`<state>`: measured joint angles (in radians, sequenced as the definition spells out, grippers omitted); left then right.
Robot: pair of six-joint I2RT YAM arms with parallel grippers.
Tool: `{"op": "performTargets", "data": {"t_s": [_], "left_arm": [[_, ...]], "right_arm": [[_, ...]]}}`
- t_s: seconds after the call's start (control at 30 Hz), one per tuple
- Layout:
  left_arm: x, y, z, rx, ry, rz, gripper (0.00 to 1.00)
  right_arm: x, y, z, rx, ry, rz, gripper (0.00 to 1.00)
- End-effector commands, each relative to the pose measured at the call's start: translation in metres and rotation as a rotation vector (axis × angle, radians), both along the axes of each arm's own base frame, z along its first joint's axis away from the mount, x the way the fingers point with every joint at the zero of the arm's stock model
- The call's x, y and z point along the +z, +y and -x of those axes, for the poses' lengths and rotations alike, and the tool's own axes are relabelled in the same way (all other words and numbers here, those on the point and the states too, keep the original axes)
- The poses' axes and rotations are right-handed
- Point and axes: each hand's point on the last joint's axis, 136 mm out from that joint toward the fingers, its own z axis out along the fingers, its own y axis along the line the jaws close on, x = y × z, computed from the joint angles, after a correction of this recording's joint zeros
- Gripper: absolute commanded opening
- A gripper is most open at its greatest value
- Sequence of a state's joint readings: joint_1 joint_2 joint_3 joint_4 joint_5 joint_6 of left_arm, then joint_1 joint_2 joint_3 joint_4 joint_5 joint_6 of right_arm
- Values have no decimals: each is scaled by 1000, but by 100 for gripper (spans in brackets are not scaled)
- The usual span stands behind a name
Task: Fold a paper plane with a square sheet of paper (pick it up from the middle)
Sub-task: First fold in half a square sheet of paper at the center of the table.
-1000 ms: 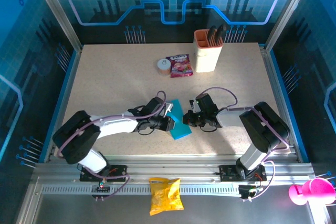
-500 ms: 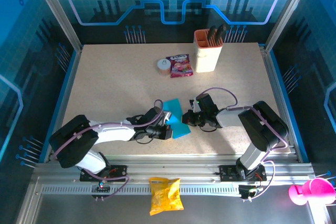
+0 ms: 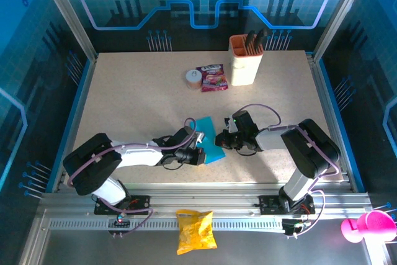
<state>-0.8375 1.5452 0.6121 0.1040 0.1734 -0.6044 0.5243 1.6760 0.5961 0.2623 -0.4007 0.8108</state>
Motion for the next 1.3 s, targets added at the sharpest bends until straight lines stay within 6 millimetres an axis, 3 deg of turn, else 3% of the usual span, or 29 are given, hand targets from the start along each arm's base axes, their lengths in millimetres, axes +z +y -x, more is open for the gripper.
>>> {"op": "performTargets", "data": {"t_s": [0.0,0.6,0.73,0.87,1.0,1.13,1.27], "left_arm": [[8,-12,-2,-18,-2,33,0],[-5,-13,-1,-39,16,-1,0],[-16,-8,3,-45,32,-31,0],[-24,-4,6,-54,43,-58,0],[-28,-2,8,-66,48,-70,0],[-28,-1,8,-91,39,-86,0],[-24,-1,7,-110,25,-100,0]], "right_arm": [[-40,-21,19,-31,104,113,0],[-39,-19,19,-31,111,95,0],[-17,-12,10,-23,87,40,0],[27,-16,-6,-29,0,13,13],[60,-23,-7,-18,-68,35,18],[69,-21,5,-6,-81,35,12],[62,-12,17,-1,-72,45,7]]}}
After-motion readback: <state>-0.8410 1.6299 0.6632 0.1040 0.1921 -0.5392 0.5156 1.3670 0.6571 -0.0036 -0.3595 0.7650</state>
